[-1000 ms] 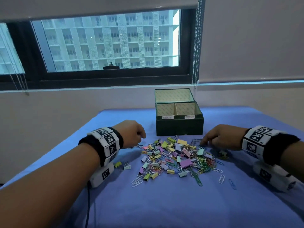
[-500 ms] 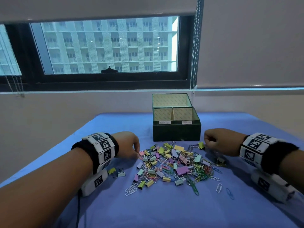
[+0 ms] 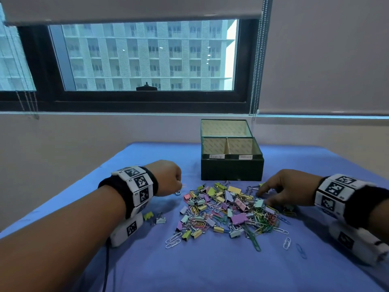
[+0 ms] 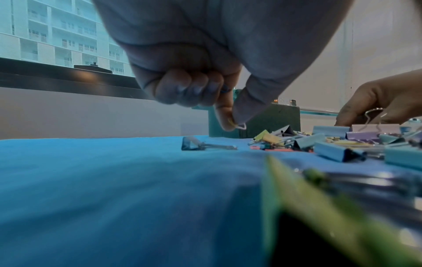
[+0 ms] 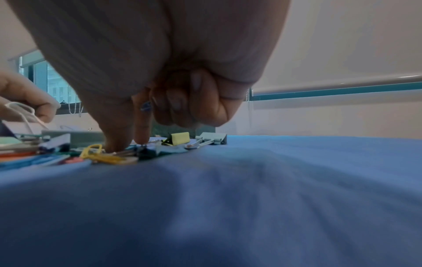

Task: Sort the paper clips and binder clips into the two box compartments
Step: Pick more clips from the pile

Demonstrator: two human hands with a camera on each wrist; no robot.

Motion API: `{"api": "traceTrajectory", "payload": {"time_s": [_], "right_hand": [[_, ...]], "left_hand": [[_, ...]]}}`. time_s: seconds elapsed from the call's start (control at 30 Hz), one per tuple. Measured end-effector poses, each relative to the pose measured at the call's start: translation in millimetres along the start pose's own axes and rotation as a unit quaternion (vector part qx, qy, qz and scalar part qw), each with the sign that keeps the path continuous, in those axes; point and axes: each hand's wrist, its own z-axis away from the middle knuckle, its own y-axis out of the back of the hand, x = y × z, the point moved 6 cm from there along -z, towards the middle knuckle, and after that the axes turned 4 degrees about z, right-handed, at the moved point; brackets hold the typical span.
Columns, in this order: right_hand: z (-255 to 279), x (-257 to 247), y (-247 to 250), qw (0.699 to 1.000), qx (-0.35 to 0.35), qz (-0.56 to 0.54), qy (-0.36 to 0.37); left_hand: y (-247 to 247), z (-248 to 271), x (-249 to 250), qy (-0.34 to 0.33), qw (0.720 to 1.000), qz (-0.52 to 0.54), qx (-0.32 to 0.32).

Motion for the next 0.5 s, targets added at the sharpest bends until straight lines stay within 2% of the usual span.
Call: {"api": "traceTrajectory", "payload": {"time_s": [0.1, 0.27, 0.43, 0.5], "right_hand": [[2, -4, 1, 1.000, -0.003, -0.008, 0.006], [3, -2, 4, 1.000, 0.017, -0.010, -0.016], [3, -4, 5, 1.000, 0.006, -0.007, -0.009], [0, -2, 5, 1.000, 0.014, -0.002, -0.009]], "left_hand": [[-2, 0, 2, -0.013, 1.000, 0.003, -0.013], [4, 0, 2, -0.022, 1.000, 0.006, 0.019], [14, -6, 1, -0.012, 0.998, -0.037, -0.041], [26, -19, 8, -0.011, 0.999, -0.038, -0.025]]}}
